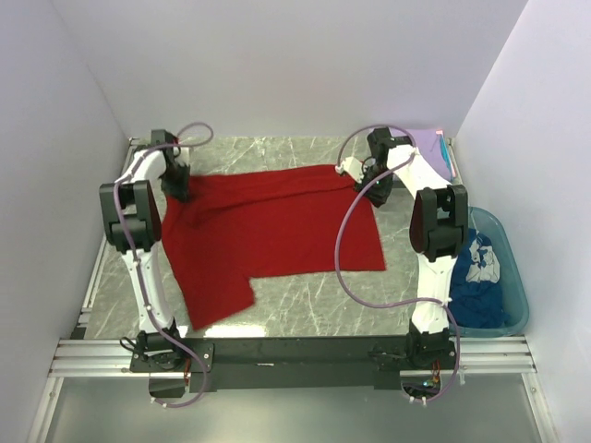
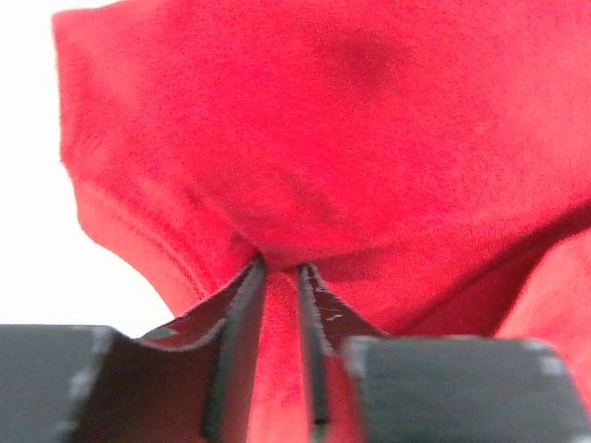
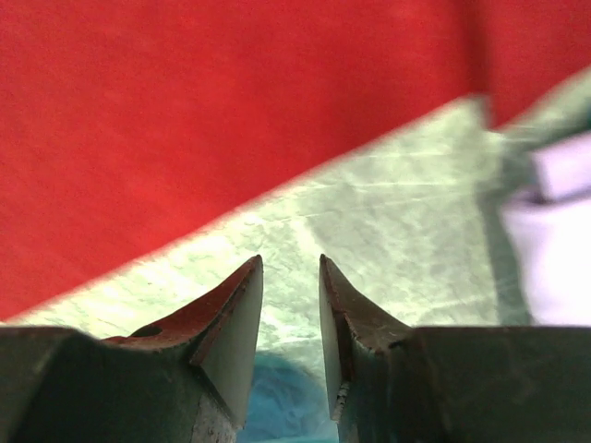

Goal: Fold and stack the t-shirts
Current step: Fold the tshirt

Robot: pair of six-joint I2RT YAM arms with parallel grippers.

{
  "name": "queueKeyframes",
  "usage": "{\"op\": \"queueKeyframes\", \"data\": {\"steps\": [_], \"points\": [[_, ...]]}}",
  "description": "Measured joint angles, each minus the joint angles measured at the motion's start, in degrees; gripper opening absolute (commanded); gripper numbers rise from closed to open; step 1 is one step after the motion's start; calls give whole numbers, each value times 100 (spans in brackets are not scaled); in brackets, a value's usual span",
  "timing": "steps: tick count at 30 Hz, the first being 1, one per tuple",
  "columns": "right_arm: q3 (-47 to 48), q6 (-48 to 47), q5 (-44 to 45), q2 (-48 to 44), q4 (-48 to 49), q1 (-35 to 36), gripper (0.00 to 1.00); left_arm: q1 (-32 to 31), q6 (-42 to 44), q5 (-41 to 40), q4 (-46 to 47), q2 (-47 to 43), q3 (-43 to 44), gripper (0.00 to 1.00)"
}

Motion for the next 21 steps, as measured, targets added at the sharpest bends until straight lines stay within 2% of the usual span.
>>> {"op": "queueKeyframes", "data": {"steps": [2, 5, 8, 13, 16, 21], "points": [[251, 208, -22, 28, -79, 13, 39, 81, 20, -15, 0, 439, 756, 39], [625, 498, -74, 70, -107, 26, 39, 214, 168, 59, 103, 581, 1019, 49], [953, 782, -160, 107, -162, 37, 38, 323, 361, 354, 103, 428, 876, 53], [1624, 1290, -330, 382, -240, 66, 39, 348, 732, 1211, -4, -352, 433, 60], [1910, 1620, -404, 654, -225, 92, 38, 243, 868, 1698, -90, -581, 629, 62], [2033, 2059, -439, 1027, -151, 160, 39, -170, 1008, 2173, -203, -398, 1226, 67]]}}
